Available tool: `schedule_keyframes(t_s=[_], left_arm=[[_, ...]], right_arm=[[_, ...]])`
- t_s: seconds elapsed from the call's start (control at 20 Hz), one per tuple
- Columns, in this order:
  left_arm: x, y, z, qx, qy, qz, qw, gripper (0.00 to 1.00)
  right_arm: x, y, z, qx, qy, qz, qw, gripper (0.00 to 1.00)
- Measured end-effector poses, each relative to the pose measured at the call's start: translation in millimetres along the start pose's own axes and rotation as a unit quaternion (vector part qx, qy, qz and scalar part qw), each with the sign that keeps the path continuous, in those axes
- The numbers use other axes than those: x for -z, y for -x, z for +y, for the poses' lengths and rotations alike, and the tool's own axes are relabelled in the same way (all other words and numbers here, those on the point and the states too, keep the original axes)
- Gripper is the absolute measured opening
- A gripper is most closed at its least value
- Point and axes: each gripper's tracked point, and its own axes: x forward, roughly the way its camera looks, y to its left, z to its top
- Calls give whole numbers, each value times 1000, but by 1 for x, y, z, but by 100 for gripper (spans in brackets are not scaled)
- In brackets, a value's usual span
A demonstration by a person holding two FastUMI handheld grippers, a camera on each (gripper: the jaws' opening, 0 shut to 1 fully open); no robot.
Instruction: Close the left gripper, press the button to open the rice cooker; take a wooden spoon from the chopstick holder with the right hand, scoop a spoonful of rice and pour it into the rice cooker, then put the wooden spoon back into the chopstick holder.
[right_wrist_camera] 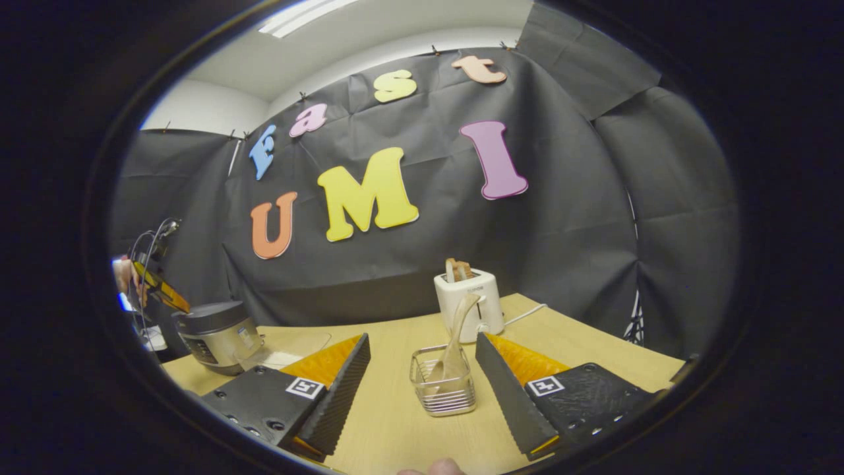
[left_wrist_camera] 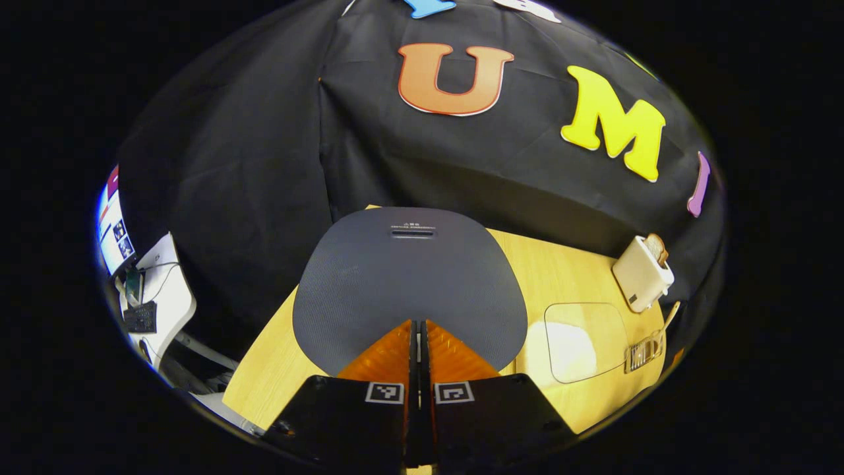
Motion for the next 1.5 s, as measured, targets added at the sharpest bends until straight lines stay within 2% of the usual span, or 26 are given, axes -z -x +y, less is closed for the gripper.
schedule_keyframes(t_s=[0.05, 0.1, 0.2, 0.25, 0.35, 0.5, 0.6, 0.7, 0.75, 0.8, 0.9, 0.95, 1.0, 1.05, 1.25, 1.45, 1.5], left_arm=[[-1, 0, 2, -10, -18, -6, 1000, 3], [-1, -1, 3, -21, -31, -4, 999, 4], [-1, -1, 1, -32, -28, -8, 999, 4], [3, -4, 2, -28, -20, 0, 999, 4], [1, 0, 0, -14, -13, -8, 1000, 4], [-7, -4, -4, -10, 16, -20, 1000, 4], [-4, 10, -17, 18, -10, -7, 1000, 7], [-23, 20, -20, 3, -23, -37, 999, 51], [-41, 23, -17, -15, -36, -76, 996, 72], [-62, 31, -14, -35, -48, -119, 991, 72], [-94, 54, -18, -60, -75, -188, 977, 87], [-100, 67, -20, -67, -81, -203, 974, 94], [-100, 75, -23, -63, -78, -203, 974, 97], [-99, 84, -23, -54, -73, -208, 974, 98], [-91, 102, -24, -43, -50, -244, 967, 99], [-71, 110, -25, -39, -36, -257, 965, 99], [-67, 113, -26, -38, -36, -262, 964, 99]], right_arm=[[1, -1, 2, -2, -2, 0, 1000, 92], [2, -1, 5, -4, -5, 1, 1000, 95], [7, -3, 6, -7, -4, 6, 1000, 93], [9, -4, 4, -6, -3, 8, 1000, 96], [10, -2, 2, -7, -9, 9, 1000, 92], [7, 1, -5, 0, -2, 4, 1000, 99], [1, 1, -11, 5, 2, 0, 1000, 93], [-7, 2, -16, 11, 7, -8, 1000, 96], [-9, 1, -19, 16, 10, -12, 1000, 96], [-12, 2, -21, 16, 11, -14, 1000, 95], [-16, 1, -23, 18, 12, -18, 1000, 99], [-16, 0, -24, 19, 14, -18, 1000, 96], [-18, -2, -26, 20, 17, -19, 999, 92], [-19, -4, -29, 22, 20, -18, 999, 95], [-27, -16, -38, 8, 19, -10, 1000, 95], [-21, -35, -51, 0, 11, 30, 999, 95], [-18, -42, -52, -4, 9, 44, 999, 92]])
